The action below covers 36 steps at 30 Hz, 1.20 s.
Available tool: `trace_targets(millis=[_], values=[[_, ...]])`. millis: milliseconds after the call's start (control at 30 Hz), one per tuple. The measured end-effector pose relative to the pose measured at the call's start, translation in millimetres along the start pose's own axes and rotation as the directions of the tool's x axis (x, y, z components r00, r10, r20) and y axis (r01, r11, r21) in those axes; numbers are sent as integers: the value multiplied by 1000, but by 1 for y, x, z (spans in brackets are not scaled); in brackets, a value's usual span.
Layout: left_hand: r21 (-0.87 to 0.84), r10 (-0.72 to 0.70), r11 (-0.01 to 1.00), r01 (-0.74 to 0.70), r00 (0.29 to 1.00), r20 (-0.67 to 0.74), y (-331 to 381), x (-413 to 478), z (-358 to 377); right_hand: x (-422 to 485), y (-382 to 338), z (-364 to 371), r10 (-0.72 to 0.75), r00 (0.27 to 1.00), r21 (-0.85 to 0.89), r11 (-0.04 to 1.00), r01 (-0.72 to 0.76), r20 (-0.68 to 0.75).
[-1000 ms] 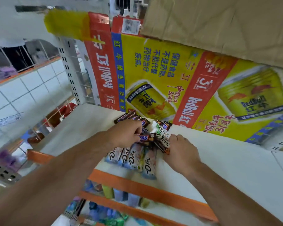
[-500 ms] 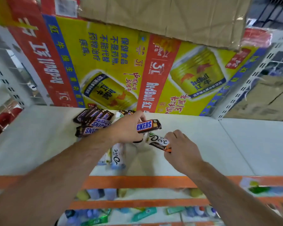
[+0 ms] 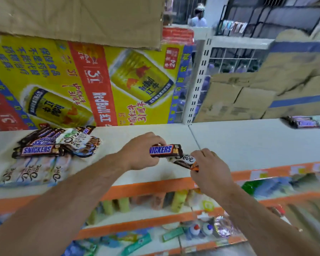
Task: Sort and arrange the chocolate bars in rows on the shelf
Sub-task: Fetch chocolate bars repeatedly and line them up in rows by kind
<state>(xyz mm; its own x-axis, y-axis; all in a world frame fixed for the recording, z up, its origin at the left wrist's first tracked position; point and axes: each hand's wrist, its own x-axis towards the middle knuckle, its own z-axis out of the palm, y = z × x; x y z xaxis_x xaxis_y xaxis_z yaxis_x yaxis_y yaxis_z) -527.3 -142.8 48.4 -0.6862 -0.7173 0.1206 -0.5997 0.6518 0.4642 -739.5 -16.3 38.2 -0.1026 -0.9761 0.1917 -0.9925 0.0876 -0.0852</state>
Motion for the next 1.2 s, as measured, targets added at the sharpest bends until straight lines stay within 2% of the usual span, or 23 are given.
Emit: trace_targets(millis=[233, 367, 533, 733, 1000, 1100, 1200], values=[[20, 79, 997, -81, 995, 65, 102, 64, 63, -44, 132, -29, 124, 992, -21, 992, -125, -25], [37, 171, 984, -176, 980, 104, 156, 107, 91, -59, 195, -38, 198, 977, 10, 980, -198, -73], [17, 282, 959, -284, 955, 97, 208, 173, 126, -69, 265, -42, 290, 953, 2, 957, -291, -90], [-26, 402, 915, -401, 912, 80, 263, 270, 177, -62, 354, -33, 334, 941, -47, 940, -337, -62], [-145, 437, 892, -428, 898, 41, 323, 412, 242, -22, 473, -37, 369, 929, -102, 924, -368, -6], [-137, 470, 876, -462, 882, 33, 338, 454, 259, -3, 511, -36, 362, 932, -132, 923, -361, -15], [-121, 459, 882, -455, 888, 8, 352, 487, 274, 13, 542, -36, 382, 924, -86, 920, -383, -23]])
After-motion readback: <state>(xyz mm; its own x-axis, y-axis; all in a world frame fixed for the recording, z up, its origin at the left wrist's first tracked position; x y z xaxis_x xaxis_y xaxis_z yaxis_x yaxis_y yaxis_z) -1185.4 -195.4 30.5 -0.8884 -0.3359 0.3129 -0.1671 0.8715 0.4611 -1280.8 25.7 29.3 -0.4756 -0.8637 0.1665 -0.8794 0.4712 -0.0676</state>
